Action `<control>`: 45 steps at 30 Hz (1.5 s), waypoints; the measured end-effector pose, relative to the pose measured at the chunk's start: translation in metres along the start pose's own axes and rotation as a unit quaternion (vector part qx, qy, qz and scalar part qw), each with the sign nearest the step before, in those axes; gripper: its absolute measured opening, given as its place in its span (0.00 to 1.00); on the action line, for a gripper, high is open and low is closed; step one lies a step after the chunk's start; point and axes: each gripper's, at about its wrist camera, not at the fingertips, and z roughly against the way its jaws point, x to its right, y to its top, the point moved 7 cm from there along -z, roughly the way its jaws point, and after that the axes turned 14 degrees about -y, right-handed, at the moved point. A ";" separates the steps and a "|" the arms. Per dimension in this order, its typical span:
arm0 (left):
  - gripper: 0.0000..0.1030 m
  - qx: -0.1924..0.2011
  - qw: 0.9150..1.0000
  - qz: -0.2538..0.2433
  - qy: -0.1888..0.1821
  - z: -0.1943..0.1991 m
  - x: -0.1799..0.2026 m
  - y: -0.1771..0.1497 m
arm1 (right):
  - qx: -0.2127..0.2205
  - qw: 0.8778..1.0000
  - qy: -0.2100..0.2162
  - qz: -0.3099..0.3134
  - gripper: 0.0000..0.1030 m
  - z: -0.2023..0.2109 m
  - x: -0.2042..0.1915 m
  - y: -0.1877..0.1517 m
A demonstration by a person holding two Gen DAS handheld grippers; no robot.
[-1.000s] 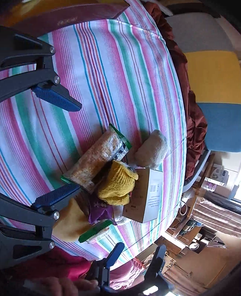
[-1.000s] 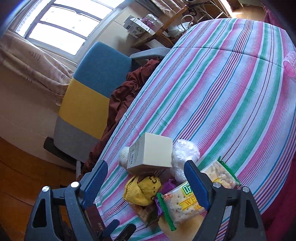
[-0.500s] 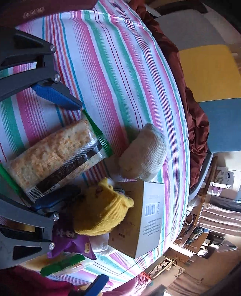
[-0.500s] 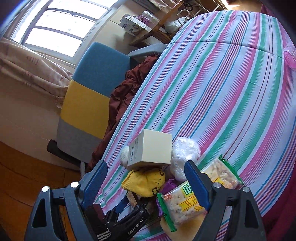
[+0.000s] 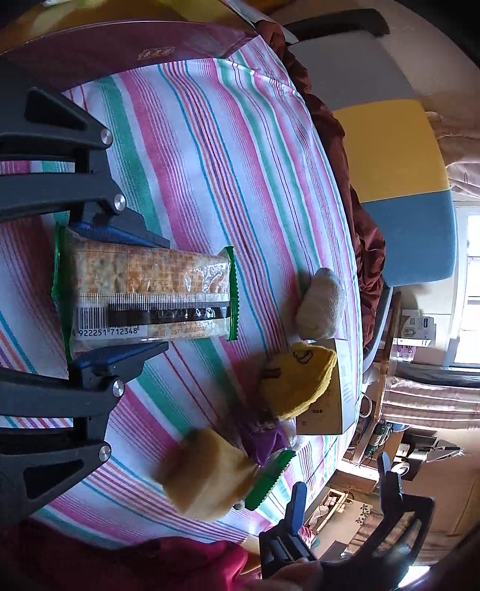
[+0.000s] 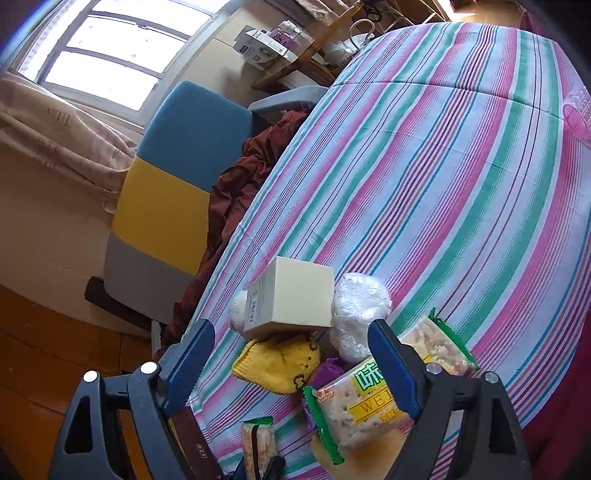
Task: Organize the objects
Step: 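Hold the cracker packet with the left tool while the right tool grasps the white carton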
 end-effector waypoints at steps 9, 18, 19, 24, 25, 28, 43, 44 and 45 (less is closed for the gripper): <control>0.46 0.005 1.000 -0.001 -0.010 -0.005 0.000 0.002 | 0.000 0.999 -0.038 0.000 0.84 -0.003 0.009 -0.001; 0.46 0.010 1.000 0.004 -0.022 -0.002 -0.001 0.001 | 0.008 0.990 -0.098 0.097 0.84 -0.002 -0.016 -0.009; 0.46 0.011 1.000 0.006 -0.025 -0.002 -0.002 0.001 | 0.010 0.986 -0.104 0.127 0.84 -0.002 -0.026 -0.009; 0.46 0.011 1.000 0.007 -0.027 -0.003 -0.002 0.001 | 0.022 0.930 -0.163 0.328 0.84 -0.008 -0.088 0.000; 0.46 0.012 0.999 0.008 -0.029 -0.003 -0.003 0.001 | 0.018 0.910 -0.179 0.374 0.84 -0.014 -0.099 -0.001; 0.46 0.013 0.999 0.010 -0.033 -0.003 -0.003 0.000 | -0.009 0.842 -0.229 0.488 0.84 -0.035 -0.117 -0.008; 0.46 0.015 0.999 0.015 -0.042 -0.003 -0.005 0.001 | -0.087 0.733 -0.321 0.593 0.56 -0.102 -0.092 -0.036; 0.46 0.015 0.999 0.014 -0.041 -0.003 -0.005 0.001 | -0.080 0.741 -0.320 0.584 0.54 -0.099 -0.088 -0.037; 0.46 0.015 0.999 0.014 -0.041 -0.003 -0.005 0.001 | -0.069 0.751 -0.321 0.573 0.54 -0.096 -0.085 -0.035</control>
